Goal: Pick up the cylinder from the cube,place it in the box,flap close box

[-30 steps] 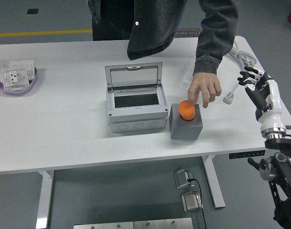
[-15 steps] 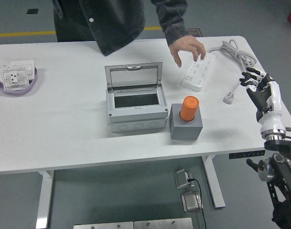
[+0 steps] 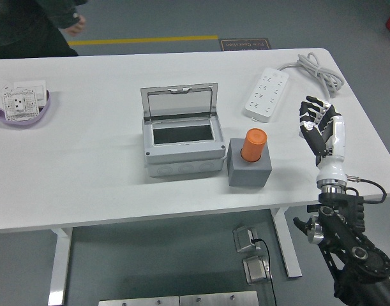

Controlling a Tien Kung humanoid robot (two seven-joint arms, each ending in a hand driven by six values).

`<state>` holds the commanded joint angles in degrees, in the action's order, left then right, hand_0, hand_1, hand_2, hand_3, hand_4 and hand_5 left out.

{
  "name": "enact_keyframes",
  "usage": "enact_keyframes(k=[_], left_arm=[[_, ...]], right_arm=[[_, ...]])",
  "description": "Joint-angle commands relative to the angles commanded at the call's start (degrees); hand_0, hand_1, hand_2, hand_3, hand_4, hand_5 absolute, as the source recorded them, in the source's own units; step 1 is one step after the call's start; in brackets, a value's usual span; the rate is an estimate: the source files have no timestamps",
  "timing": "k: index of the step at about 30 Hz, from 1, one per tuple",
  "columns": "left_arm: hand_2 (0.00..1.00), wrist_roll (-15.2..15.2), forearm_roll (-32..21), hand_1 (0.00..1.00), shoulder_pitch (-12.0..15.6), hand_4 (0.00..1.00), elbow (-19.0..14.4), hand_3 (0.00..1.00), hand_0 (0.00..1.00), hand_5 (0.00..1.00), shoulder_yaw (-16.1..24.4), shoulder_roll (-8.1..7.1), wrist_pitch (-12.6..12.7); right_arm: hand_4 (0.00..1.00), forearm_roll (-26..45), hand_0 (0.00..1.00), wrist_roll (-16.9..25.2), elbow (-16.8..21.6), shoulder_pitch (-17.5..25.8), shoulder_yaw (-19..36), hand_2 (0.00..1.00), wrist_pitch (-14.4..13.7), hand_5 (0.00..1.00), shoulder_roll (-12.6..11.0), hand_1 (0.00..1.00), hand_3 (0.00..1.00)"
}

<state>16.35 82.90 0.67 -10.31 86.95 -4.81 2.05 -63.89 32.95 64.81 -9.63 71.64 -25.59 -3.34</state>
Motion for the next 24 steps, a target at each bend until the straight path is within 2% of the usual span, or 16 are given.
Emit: enact_keyframes(k=[4, 5, 16, 17, 22, 23, 24], left_arm=[[0.686, 0.1, 0.2, 0.685, 0.1, 0.736, 0.0, 0.809, 0.694, 0.367, 0.1, -0.05, 0.0], [0.686, 0.1, 0.2, 0.685, 0.1, 0.736, 0.0, 0.809, 0.694, 0.368, 0.1, -0.05, 0.0], [0.686, 0.1, 0.4, 0.685, -0.1, 0.736, 0.0, 0.809, 0.694, 0.368, 0.0, -0.14, -0.1], [0.686, 0.1, 0.4, 0.685, -0.1, 0.735, 0.0, 0.809, 0.694, 0.367, 0.0, -0.15, -0.1], [0.686, 0.2, 0.5, 0.685, -0.1, 0.735, 0.0, 0.809, 0.694, 0.367, 0.0, -0.19, -0.1], [0.686, 0.1, 0.5, 0.685, -0.2, 0.735, 0.0, 0.809, 0.694, 0.368, 0.0, -0.18, -0.1], [0.686, 0.1, 0.4, 0.685, -0.2, 0.735, 0.0, 0.809, 0.694, 0.368, -0.1, -0.18, -0.1]], right_arm=[[0.840, 1.1, 0.805, 0.3, -1.8, -1.3, -2.7, 0.924, 0.2, 0.316, 0.0, 0.856, 0.948], [0.856, 1.3, 0.854, 0.3, -2.2, -1.6, -3.2, 0.981, 0.4, 0.291, -0.1, 0.943, 0.998], [0.870, 2.9, 0.858, 0.5, -5.8, -3.6, -7.1, 0.969, 2.9, 0.261, -0.1, 0.934, 0.998], [0.914, 2.9, 0.841, 0.3, -6.0, -3.7, -7.4, 0.934, 3.1, 0.312, -0.1, 0.914, 0.970], [0.914, 2.4, 0.841, -0.8, -6.5, -4.1, -9.3, 0.934, 4.2, 0.312, -0.4, 0.914, 0.970], [0.947, 2.2, 0.827, -0.9, -6.6, -4.1, -9.6, 0.901, 4.4, 0.380, -0.4, 0.893, 0.942], [0.947, 2.1, 0.827, -1.1, -6.7, -4.2, -9.8, 0.901, 4.5, 0.380, -0.4, 0.893, 0.942]])
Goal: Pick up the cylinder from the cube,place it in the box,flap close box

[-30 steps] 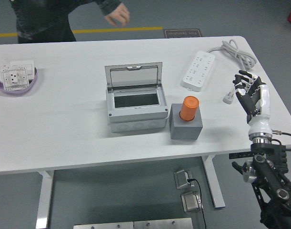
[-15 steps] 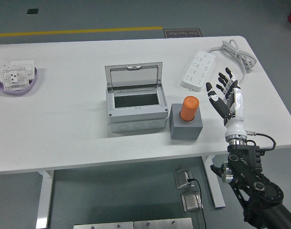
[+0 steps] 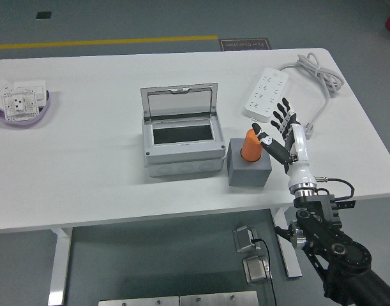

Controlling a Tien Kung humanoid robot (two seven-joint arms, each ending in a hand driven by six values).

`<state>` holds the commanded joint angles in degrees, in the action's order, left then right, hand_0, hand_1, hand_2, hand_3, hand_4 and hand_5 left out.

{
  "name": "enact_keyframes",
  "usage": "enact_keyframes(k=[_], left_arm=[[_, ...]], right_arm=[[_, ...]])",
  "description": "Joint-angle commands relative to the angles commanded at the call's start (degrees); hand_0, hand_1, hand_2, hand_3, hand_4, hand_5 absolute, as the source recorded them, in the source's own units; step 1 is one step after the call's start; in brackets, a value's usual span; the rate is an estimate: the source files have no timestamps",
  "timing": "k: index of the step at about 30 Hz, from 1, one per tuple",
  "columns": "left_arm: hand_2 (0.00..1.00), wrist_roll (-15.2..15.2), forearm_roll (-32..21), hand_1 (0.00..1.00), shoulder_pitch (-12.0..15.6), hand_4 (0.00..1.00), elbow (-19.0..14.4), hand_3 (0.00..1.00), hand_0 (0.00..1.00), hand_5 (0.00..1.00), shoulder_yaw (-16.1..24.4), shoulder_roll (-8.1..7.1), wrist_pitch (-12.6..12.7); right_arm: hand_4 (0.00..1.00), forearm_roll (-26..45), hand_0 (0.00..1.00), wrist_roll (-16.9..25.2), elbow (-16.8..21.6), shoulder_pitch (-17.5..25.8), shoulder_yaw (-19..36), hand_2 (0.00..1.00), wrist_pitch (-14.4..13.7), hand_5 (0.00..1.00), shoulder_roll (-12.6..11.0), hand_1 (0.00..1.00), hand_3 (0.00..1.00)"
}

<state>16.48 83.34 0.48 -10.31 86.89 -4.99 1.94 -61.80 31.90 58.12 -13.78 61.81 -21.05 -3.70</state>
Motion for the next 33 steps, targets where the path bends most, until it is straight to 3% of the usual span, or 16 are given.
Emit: enact_keyframes(k=[10, 11, 17, 33], left_arm=[[0.686, 0.0, 0.1, 0.685, -0.1, 0.735, 0.0, 0.809, 0.694, 0.367, 0.0, -0.09, 0.0], [0.686, 0.0, 0.1, 0.685, -0.1, 0.735, 0.0, 0.809, 0.693, 0.367, 0.0, -0.09, 0.0], [0.686, -0.1, 0.0, 0.685, -0.2, 0.734, 0.0, 0.809, 0.693, 0.366, 0.0, -0.02, 0.0], [0.686, -0.1, -0.1, 0.685, -0.2, 0.734, 0.0, 0.809, 0.694, 0.366, -0.2, 0.09, 0.0]], right_arm=[[0.930, -1.7, 0.811, -1.4, 0.0, -0.1, -1.3, 0.867, 1.5, 0.351, -0.4, 0.862, 0.909], [0.928, -2.0, 0.790, -1.6, 0.1, -0.1, -1.4, 0.824, 1.7, 0.353, -0.4, 0.831, 0.878], [0.948, -3.7, 0.770, -2.8, 0.8, -0.2, -1.6, 0.791, 2.3, 0.369, -0.6, 0.805, 0.859], [0.967, -6.3, 0.750, -5.1, 0.4, -0.3, -2.4, 0.750, 3.3, 0.390, -0.6, 0.773, 0.828]])
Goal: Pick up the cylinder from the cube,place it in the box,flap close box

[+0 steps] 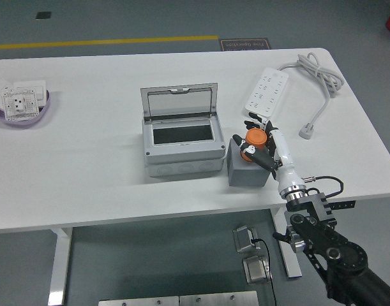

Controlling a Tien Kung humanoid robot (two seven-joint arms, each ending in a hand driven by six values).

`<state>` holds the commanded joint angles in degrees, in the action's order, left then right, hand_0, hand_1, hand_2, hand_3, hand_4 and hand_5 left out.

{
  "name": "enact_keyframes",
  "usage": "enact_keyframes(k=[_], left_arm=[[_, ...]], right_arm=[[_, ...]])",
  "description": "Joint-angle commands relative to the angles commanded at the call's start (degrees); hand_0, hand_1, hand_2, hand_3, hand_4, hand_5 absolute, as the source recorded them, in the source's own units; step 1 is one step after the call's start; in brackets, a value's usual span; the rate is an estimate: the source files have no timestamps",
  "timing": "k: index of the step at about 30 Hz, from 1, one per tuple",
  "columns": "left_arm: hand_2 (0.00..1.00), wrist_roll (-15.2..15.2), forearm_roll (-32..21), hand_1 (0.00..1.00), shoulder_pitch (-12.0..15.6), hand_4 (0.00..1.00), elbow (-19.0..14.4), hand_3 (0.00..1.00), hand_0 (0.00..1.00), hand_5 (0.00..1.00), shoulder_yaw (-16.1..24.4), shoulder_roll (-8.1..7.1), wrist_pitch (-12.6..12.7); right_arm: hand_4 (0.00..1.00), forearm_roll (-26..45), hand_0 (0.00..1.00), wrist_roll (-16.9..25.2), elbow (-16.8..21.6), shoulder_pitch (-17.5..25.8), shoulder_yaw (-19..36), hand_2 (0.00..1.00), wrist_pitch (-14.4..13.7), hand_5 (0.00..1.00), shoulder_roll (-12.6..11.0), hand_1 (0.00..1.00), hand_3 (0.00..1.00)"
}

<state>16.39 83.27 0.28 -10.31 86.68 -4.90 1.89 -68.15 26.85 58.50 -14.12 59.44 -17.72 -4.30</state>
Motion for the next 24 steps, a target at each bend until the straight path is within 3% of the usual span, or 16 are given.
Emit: enact_keyframes(k=[19, 20, 24], left_arm=[[0.686, -0.2, -0.1, 0.685, -0.1, 0.733, 0.0, 0.809, 0.693, 0.365, -0.3, 0.04, -0.1], [0.686, -0.2, -0.1, 0.685, -0.1, 0.733, 0.0, 0.809, 0.693, 0.365, -0.4, 0.04, -0.1], [0.686, -0.2, -0.1, 0.685, -0.2, 0.733, 0.0, 0.809, 0.693, 0.365, -0.4, 0.06, -0.1]], right_arm=[[0.943, 0.4, 0.726, -0.5, 0.0, 0.0, -0.7, 0.726, -1.2, 0.343, 0.2, 0.757, 0.809], [0.736, 0.3, 0.704, -0.7, 0.0, 0.0, -0.8, 0.705, -1.2, 0.118, 0.2, 0.732, 0.801], [0.736, -0.1, 0.704, -1.1, 0.0, 0.0, -1.1, 0.705, -1.5, 0.118, 0.2, 0.732, 0.801]])
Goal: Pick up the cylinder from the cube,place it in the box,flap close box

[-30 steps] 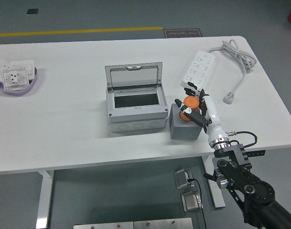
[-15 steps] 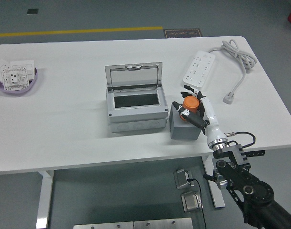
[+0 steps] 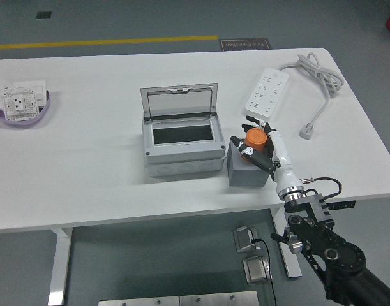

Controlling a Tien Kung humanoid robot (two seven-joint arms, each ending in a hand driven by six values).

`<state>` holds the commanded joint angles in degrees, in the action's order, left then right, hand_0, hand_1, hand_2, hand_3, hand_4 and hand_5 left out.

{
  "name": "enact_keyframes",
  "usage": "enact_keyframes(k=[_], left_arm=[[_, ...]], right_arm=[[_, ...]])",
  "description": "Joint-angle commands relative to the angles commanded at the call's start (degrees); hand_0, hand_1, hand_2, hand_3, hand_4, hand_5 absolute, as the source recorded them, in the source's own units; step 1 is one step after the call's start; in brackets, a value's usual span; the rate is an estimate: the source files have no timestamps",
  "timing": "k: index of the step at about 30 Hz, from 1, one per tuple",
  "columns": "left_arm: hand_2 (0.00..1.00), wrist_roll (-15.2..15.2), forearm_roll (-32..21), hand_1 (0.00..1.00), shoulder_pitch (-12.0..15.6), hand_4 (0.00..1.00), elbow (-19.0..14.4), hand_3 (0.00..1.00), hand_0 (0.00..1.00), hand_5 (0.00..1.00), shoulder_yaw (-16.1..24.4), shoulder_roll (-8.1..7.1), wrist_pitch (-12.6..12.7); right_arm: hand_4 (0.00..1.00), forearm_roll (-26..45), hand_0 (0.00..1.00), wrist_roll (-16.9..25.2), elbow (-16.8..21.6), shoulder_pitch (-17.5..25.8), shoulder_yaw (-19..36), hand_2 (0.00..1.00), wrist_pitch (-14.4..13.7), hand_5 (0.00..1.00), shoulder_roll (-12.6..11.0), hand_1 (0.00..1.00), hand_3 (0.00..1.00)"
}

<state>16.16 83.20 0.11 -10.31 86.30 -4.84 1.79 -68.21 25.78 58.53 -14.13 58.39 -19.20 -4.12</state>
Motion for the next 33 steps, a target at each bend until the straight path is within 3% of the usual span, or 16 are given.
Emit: enact_keyframes(k=[1, 2, 7, 8, 13, 14, 19, 20, 25, 26, 31, 32, 33], left_arm=[[0.686, 0.0, 0.0, 0.685, 0.0, 0.733, 0.0, 0.809, 0.693, 0.365, 0.0, 0.00, 0.0], [0.686, 0.0, 0.0, 0.685, 0.0, 0.733, 0.0, 0.809, 0.693, 0.365, 0.0, -0.01, 0.0], [0.686, 0.0, 0.0, 0.685, 0.0, 0.733, 0.0, 0.809, 0.693, 0.365, -0.1, -0.06, 0.0], [0.686, -0.1, 0.0, 0.686, 0.0, 0.733, 0.0, 0.809, 0.693, 0.365, -0.1, -0.06, 0.0], [0.686, -0.2, -0.2, 0.686, 0.0, 0.733, 0.0, 0.809, 0.693, 0.365, -0.3, -0.03, 0.0], [0.686, -0.2, -0.2, 0.686, -0.1, 0.733, 0.0, 0.809, 0.693, 0.365, -0.4, -0.02, -0.1], [0.686, -0.3, -0.3, 0.686, -0.2, 0.733, 0.0, 0.809, 0.693, 0.365, -0.4, 0.00, -0.1], [0.687, -0.3, -0.2, 0.686, -0.2, 0.733, 0.0, 0.809, 0.693, 0.365, -0.4, 0.00, -0.1], [0.687, -0.3, -0.2, 0.686, -0.1, 0.733, 0.0, 0.809, 0.693, 0.365, -0.4, -0.02, -0.1], [0.686, -0.3, -0.2, 0.686, -0.1, 0.732, 0.0, 0.809, 0.693, 0.364, -0.4, -0.01, -0.1], [0.686, -0.2, -0.3, 0.686, 0.0, 0.732, 0.0, 0.809, 0.693, 0.364, -0.4, 0.03, -0.1], [0.686, -0.2, -0.3, 0.686, 0.0, 0.732, 0.0, 0.809, 0.693, 0.363, -0.4, 0.04, -0.1], [0.686, -0.2, -0.3, 0.686, 0.0, 0.732, 0.0, 0.809, 0.693, 0.363, -0.4, 0.04, -0.1]], right_arm=[[0.736, -0.1, 0.704, -0.1, 0.0, 0.0, -0.1, 0.705, -0.1, 0.118, 0.0, 0.732, 0.801], [0.145, -0.3, 0.711, -0.2, 0.1, 0.0, -0.2, 0.652, -0.2, 0.002, 0.0, 0.671, 0.712], [0.145, -0.7, 0.711, -0.8, 0.3, 0.0, -0.4, 0.652, -0.5, 0.002, 0.0, 0.671, 0.712], [0.044, -0.8, 0.695, -1.0, 0.4, 0.0, -0.4, 0.637, -0.5, 0.002, 0.0, 0.643, 0.684], [0.044, -1.2, 0.695, -2.1, 1.0, -0.1, -0.7, 0.637, -0.6, 0.002, 0.1, 0.643, 0.684], [0.002, -1.4, 0.623, -2.4, 1.2, -0.1, -0.8, 0.618, -0.6, 0.002, 0.1, 0.601, 0.672], [0.002, -2.0, 0.623, -3.7, 2.3, -0.4, -0.8, 0.618, -0.8, 0.002, 0.1, 0.601, 0.672], [0.002, -2.0, 0.483, -3.8, 2.5, -0.5, -0.7, 0.545, -0.9, 0.002, 0.0, 0.506, 0.573], [0.002, -2.9, 0.483, -4.2, 3.1, -1.2, 0.0, 0.545, -0.9, 0.002, -0.5, 0.506, 0.573], [0.002, -3.2, 0.418, -4.3, 3.3, -1.4, 0.3, 0.478, -0.8, 0.002, -0.7, 0.408, 0.389], [0.002, -4.9, 0.418, -5.4, 4.7, -2.3, 1.1, 0.478, -0.6, 0.002, -1.8, 0.408, 0.389], [0.002, -5.5, 0.402, -5.8, 5.0, -2.6, 1.1, 0.457, -0.6, 0.002, -2.0, 0.350, 0.320], [0.002, -6.2, 0.402, -6.4, 5.4, -2.9, 1.2, 0.457, -0.5, 0.002, -2.1, 0.350, 0.320]])
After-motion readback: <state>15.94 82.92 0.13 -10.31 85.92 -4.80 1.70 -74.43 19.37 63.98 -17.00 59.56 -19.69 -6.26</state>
